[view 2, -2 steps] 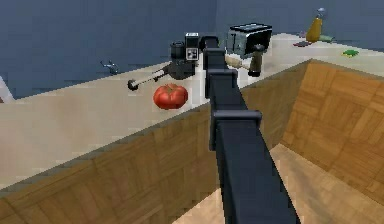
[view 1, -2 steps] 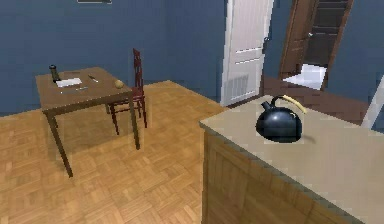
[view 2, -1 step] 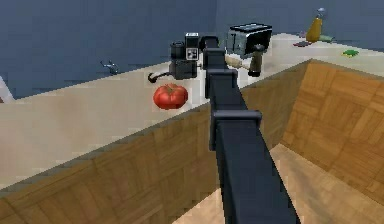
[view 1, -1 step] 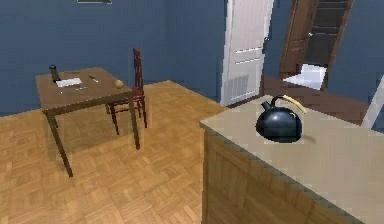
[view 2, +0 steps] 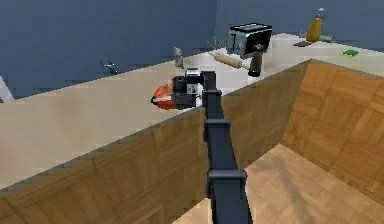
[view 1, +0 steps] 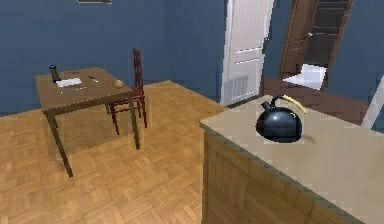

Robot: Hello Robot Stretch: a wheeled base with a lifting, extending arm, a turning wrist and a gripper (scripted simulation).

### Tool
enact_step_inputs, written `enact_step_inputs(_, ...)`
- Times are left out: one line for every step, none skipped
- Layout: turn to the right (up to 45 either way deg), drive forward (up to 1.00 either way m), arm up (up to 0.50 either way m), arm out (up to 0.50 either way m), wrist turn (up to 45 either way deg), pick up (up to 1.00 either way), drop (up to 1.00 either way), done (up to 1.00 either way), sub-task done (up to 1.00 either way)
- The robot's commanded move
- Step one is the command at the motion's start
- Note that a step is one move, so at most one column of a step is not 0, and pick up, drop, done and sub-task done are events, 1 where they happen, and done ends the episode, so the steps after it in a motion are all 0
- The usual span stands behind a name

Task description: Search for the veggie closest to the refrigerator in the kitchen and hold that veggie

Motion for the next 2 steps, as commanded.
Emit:
enact_step_inputs(0.0, 0.00, 0.00, 0.00, 0.0, 1.00, 0.00, 0.00, 0.00)
enact_step_inputs(0.0, 0.00, 0.10, 0.00, 0.0, 0.00, 0.00, 0.00, 0.00)
